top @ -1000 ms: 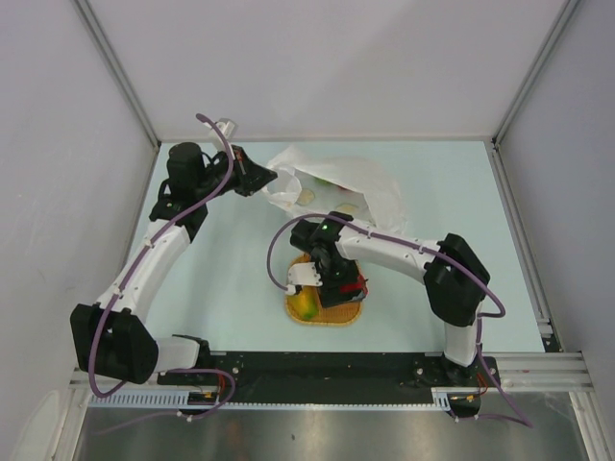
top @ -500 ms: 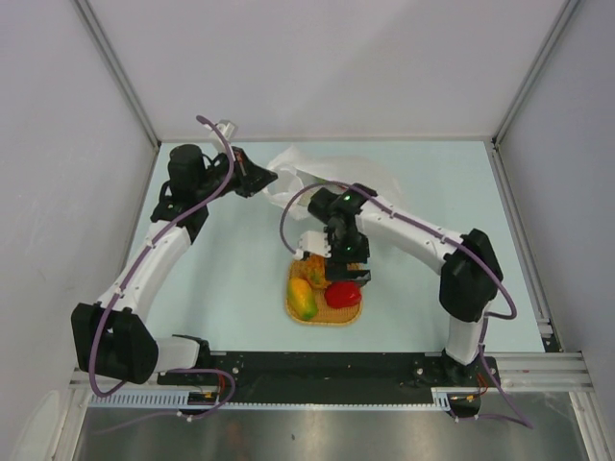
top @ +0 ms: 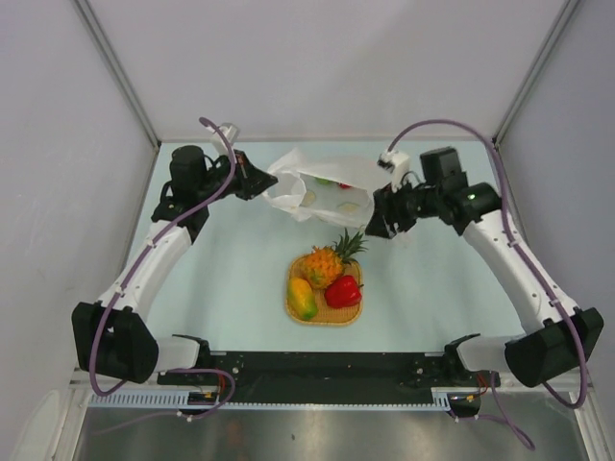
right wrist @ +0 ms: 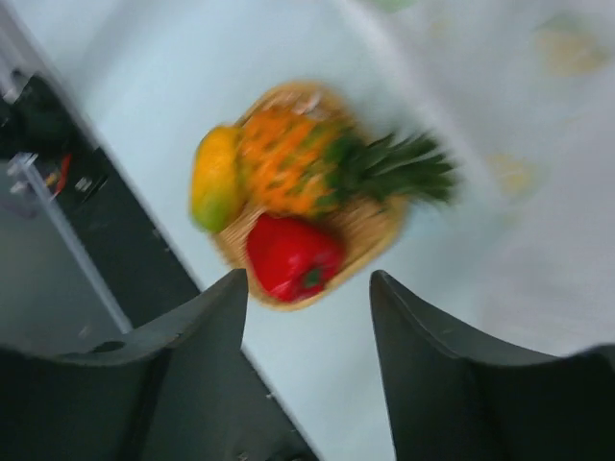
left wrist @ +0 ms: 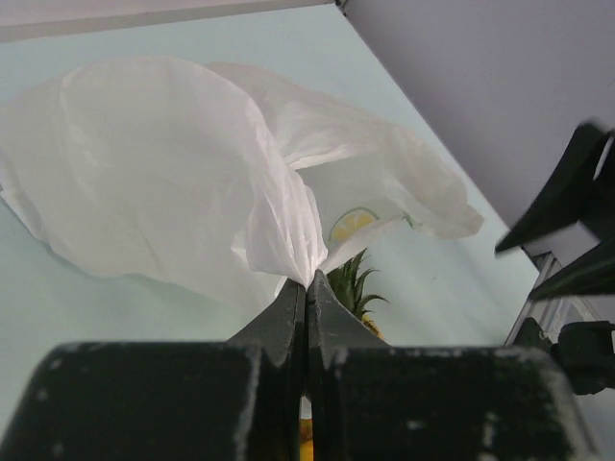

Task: Take the fake fruits out of the plastic bag
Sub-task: Adjust the fake fruit on the plate.

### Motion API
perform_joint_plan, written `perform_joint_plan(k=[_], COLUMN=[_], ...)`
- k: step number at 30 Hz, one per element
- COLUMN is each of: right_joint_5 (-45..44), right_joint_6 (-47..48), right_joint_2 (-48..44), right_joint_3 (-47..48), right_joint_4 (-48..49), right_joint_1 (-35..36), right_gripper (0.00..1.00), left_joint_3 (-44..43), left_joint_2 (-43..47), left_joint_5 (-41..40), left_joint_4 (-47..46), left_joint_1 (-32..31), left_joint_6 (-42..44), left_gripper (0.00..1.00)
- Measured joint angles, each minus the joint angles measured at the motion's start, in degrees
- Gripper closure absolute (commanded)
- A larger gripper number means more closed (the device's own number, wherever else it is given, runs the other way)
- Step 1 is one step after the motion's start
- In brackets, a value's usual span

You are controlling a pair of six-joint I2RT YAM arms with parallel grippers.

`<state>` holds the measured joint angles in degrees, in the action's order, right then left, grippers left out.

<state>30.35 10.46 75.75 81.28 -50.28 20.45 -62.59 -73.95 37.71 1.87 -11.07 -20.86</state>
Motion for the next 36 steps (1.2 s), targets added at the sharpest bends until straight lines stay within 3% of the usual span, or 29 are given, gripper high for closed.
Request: perform_joint_plan(k=[6,10,12,15,17,26,36], right_joint_5=[10.1,11.5,11.6,11.8,12.1,12.9,15.5], right_joint_6=[-8.0,-13.7,-16.7,-20.4,-22.4,-29.7,-33.6], right_joint_2=[1.5,1.9,2.6,4.5,5.6,9.1,11.6], right_joint_3=[-20.0,-28.1,-31.1,-33.0,-33.2,-34.9,-35.7], right_joint_4=[3.0,6.9,9.8,14.7,17.8,25.5,29.4], right_joint_1=[6.2,1.9,-2.3,-5.7,-5.9,-5.4,-5.6], right_gripper=[0.62,0.61,0.55,0.42,0.41,0.58,0.64], left_joint_3=[-1.3,-2.7,-3.4,-4.3,-5.3,-6.2,-6.6], left_joint_2=[-0.9,-2.1,-3.1,-4.8,-6.0,-8.0,-8.0], left_joint_5=[0.0,0.0,0.0,0.1,0.1,0.0,0.0], left_joint_4=[5.7,9.0,10.0,11.7,12.7,12.6,12.5], left_joint_1=[0.0,0.0,0.0,0.0,0.0,0.0,0.0], left_joint_6=[4.3,7.0,8.0,9.3,10.1,10.8,10.8], left_gripper=[1.0,1.0,1.0,1.0,1.0,1.0,1.0])
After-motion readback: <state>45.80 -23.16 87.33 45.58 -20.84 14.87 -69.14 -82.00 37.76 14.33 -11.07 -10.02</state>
